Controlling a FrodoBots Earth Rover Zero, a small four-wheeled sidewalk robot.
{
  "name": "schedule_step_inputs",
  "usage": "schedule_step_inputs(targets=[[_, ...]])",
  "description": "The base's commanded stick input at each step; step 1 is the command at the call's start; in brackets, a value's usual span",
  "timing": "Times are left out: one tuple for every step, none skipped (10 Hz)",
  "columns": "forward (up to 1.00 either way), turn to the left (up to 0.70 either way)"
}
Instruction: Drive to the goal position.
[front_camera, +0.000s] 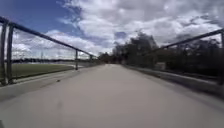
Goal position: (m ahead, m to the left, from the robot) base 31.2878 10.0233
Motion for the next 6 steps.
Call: schedule_step_inputs(targets=[[1.0,0.0],[1.0,0.0],[1.0,0.0],[1.0,0.0],[1.0,0.0],[1.0,0.0]])
